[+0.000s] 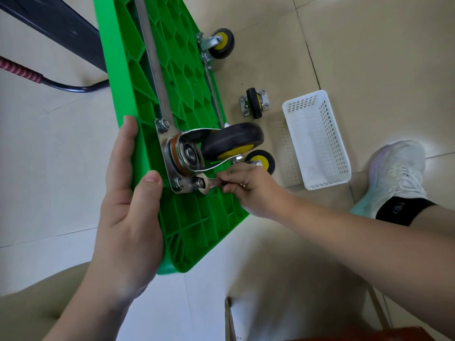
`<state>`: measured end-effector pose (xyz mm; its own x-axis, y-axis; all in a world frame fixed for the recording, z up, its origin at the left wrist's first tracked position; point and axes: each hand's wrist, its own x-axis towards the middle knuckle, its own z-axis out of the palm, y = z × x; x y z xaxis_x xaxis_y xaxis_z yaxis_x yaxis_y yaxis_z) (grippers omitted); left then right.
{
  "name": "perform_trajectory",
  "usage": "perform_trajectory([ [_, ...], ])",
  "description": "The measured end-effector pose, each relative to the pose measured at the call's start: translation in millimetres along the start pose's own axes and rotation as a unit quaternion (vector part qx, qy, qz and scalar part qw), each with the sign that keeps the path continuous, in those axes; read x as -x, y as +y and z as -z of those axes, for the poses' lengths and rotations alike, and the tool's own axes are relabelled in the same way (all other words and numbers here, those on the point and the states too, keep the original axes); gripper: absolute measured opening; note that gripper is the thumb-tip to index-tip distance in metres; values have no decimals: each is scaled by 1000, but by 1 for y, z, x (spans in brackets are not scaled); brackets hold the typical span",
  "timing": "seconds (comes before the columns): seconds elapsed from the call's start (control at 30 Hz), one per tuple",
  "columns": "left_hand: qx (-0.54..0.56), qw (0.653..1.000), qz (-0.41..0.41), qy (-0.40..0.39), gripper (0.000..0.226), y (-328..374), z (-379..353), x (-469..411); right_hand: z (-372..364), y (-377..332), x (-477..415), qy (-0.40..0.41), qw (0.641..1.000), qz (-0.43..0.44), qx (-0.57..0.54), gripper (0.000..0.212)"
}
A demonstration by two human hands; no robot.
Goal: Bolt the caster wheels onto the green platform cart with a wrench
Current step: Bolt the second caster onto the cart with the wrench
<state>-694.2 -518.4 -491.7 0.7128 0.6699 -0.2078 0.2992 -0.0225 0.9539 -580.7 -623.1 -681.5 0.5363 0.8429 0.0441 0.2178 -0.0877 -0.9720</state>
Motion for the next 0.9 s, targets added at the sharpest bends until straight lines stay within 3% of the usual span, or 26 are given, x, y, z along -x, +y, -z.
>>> perform_trajectory([
  [0.2, -33, 999, -2, 0, 58, -2, 4, -3, 4, -17, 11, 17, 987, -152, -59, 27],
  [0.47, -91, 996, 12, 22, 55, 7, -3, 0, -5, -43, 29, 88, 956, -261, -98, 18],
  [0.9, -155, 987, 23, 21, 61, 16, -6, 3, -22, -84, 53, 160, 906, -360, -157, 21],
])
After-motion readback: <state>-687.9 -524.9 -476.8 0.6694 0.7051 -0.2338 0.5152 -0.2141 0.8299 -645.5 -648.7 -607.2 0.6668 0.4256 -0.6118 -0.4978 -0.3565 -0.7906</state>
